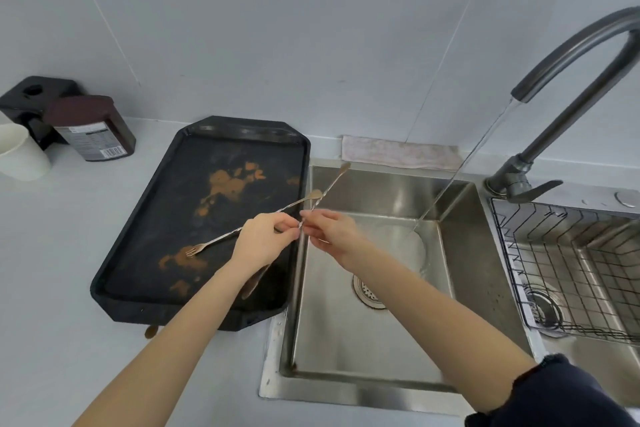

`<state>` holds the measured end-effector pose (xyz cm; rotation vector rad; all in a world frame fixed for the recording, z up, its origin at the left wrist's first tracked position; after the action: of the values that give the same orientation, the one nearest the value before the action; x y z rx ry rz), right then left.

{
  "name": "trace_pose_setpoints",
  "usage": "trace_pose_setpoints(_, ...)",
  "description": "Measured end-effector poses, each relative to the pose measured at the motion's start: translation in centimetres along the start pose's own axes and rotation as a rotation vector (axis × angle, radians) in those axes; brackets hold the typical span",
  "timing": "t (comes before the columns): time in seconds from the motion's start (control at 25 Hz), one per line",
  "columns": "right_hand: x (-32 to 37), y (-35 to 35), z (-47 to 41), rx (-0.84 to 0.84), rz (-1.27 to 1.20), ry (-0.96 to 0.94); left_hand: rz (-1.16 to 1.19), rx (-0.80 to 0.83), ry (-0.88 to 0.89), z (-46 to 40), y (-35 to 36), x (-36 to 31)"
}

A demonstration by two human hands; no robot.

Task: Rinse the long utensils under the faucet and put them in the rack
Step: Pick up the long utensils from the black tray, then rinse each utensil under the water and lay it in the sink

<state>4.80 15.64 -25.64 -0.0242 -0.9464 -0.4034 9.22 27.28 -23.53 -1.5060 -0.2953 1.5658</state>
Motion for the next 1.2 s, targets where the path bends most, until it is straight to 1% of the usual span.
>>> trace_pose_setpoints(0.16, 1.2, -4.5, 1.8, -0.047, -0.029, -0.046, 0.096, 0.057, 0.037, 0.9, 2.6, -3.7)
trace_pose_setpoints(0.36, 2.1, -10.0, 3.9, -0.112, -0.076, -0.11, 0.219, 0.083, 0.066, 1.5, 6.0, -8.2)
trace_pose_setpoints(0.48, 3.0, -13.3, 5.0, -0.174, -0.139, -0.161, 0.3, 0.108, 0.041, 1.9, 8.3, -10.7)
trace_pose_setpoints(0.64, 4.4, -17.0, 5.8, -0.213, -0.142, -0.211, 0.398, 0.091, 0.0, 2.0, 10.7, -12.9)
trace_pose_setpoints(0.76, 5.3, -18.9, 5.5, -0.216, -0.131, -0.216, 0.429, 0.1, -0.009, 1.7, 11.9, -14.4)
trace_pose_setpoints(1.04, 7.0, -21.1, 3.4, -0.16, -0.176, -0.187, 0.476, 0.124, -0.032, 0.1, 12.9, -16.5)
trace_pose_setpoints(1.2, 8.9, -22.0, 1.5, -0.157, -0.29, -0.175, 0.565, 0.181, -0.085, -0.2, 12.9, -16.9)
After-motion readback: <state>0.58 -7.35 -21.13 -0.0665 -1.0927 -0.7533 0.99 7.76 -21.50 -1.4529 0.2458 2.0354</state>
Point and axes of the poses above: each hand's wrist, its own z-axis away from the middle knuckle, its own y-axis out of the palm, x = y × z, the point moved 5 cm from there along -z, towards the middle knuckle, and after that the axes turned 3 degrees about -z, right-handed, at the moved point
